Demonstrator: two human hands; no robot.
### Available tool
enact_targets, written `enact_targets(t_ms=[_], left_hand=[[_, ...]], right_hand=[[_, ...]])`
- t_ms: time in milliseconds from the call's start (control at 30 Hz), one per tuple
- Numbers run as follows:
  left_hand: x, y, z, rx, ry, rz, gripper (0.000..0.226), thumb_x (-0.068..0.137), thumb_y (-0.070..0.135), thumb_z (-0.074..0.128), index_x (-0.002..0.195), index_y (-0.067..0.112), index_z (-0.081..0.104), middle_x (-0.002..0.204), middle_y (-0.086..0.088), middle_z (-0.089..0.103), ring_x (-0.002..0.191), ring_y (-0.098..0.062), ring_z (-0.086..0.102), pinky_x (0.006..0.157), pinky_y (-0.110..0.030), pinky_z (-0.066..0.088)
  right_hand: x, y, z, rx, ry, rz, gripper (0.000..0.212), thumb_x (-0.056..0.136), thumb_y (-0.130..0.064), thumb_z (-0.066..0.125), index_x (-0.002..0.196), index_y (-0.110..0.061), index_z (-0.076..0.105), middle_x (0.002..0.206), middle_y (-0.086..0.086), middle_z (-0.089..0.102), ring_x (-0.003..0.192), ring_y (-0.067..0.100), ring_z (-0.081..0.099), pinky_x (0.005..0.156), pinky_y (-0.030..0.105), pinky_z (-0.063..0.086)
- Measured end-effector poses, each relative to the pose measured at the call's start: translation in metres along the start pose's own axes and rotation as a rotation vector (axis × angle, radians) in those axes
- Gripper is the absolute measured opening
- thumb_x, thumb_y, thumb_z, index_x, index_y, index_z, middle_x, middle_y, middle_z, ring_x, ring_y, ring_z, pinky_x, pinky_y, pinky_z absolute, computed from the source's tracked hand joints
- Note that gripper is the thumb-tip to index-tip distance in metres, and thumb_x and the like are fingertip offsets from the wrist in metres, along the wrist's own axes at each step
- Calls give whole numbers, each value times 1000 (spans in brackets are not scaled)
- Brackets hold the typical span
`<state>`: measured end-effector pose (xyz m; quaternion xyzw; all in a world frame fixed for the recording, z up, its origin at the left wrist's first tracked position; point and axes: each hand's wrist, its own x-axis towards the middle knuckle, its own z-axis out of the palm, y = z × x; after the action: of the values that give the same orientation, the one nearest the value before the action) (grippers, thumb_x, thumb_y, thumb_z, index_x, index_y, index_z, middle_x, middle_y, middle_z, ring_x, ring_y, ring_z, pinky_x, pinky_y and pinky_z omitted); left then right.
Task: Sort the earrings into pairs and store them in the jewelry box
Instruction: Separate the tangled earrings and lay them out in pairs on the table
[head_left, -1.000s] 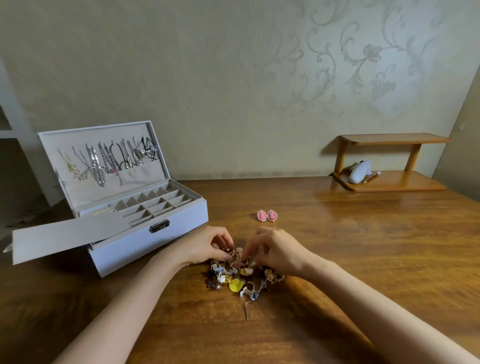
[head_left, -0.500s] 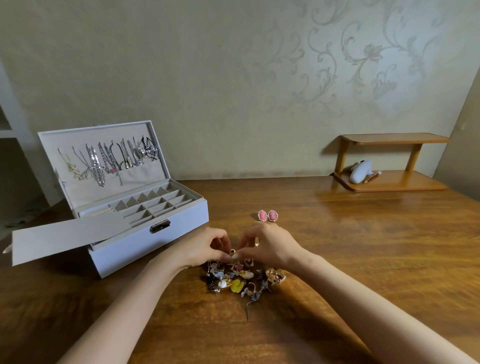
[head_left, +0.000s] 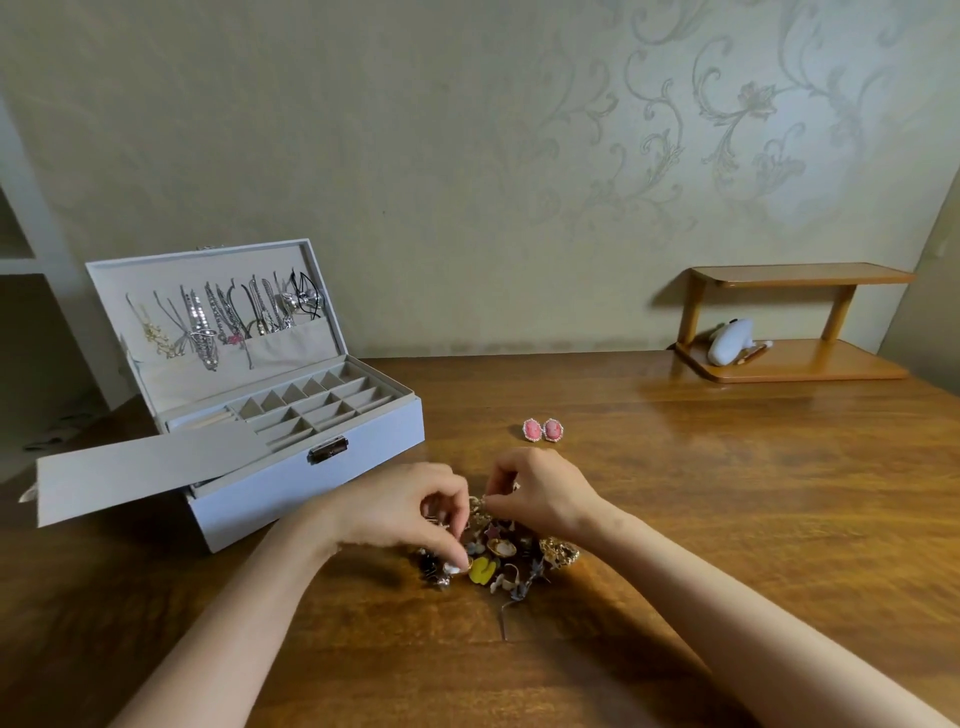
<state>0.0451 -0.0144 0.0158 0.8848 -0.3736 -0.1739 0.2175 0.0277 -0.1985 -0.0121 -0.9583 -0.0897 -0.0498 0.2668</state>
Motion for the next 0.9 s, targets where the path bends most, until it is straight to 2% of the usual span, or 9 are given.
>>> enact_targets(t_ms=[100, 167, 300, 500, 600, 733, 833, 900], left_hand=[[4, 0, 9, 144, -59, -41, 29, 71, 44, 75, 85, 35, 52, 96, 20, 43, 90, 1, 40, 75, -21, 36], [6, -1, 10, 175, -62, -47, 25, 74, 43, 72, 87, 36, 51, 95, 23, 41, 91, 4, 39, 76, -20, 34], [3, -3, 4, 156, -76, -26, 16, 79, 42, 68, 86, 35, 56, 95, 23, 44, 92, 7, 40, 80, -20, 34], [25, 24, 23, 137, 263, 147, 14, 80, 44, 65, 81, 32, 58, 88, 16, 55, 83, 2, 47, 73, -23, 43], [35, 39, 37, 210, 297, 187, 22, 80, 47, 64, 90, 29, 59, 81, 15, 49, 85, -3, 44, 72, -23, 38], [43, 49, 50, 398, 288, 157, 42, 76, 58, 62, 103, 26, 54, 90, 13, 44, 87, -6, 37, 78, -24, 32], [40, 39, 36, 239, 401, 111, 27, 79, 52, 62, 93, 31, 53, 90, 16, 49, 87, -2, 45, 74, -20, 39], [35, 25, 21, 170, 453, 32, 17, 82, 42, 63, 91, 30, 54, 87, 20, 49, 79, 6, 44, 67, -15, 36]], right_hand=[[-4, 3, -5, 68, 19, 8, 6, 78, -21, 64, 74, -22, 59, 80, -6, 63, 69, 9, 54, 59, 23, 42], [-8, 5, -12, 134, 29, -2, 9, 79, -16, 64, 73, -18, 58, 78, -4, 62, 66, 8, 52, 61, 23, 43], [-13, 12, -24, 199, 53, -17, 13, 77, -10, 67, 69, -12, 57, 64, -6, 56, 57, 3, 47, 50, 12, 38], [-19, 31, -37, 231, 94, 2, 11, 74, -10, 70, 72, -17, 62, 73, -4, 64, 59, 0, 52, 55, 13, 40], [-25, 42, -45, 241, 102, 22, 11, 75, -11, 71, 80, -19, 66, 72, -9, 62, 57, -6, 52, 53, 8, 38], [-34, 55, -49, 218, 105, 52, 12, 79, -12, 68, 86, -21, 71, 72, -12, 61, 57, -11, 51, 53, 6, 38], [-38, 60, -47, 243, 109, 57, 15, 79, -12, 66, 81, -25, 73, 72, -8, 65, 55, -7, 51, 53, 8, 39], [-38, 60, -46, 255, 98, 48, 14, 80, -13, 66, 80, -25, 73, 73, -9, 65, 56, -6, 52, 53, 7, 39]])
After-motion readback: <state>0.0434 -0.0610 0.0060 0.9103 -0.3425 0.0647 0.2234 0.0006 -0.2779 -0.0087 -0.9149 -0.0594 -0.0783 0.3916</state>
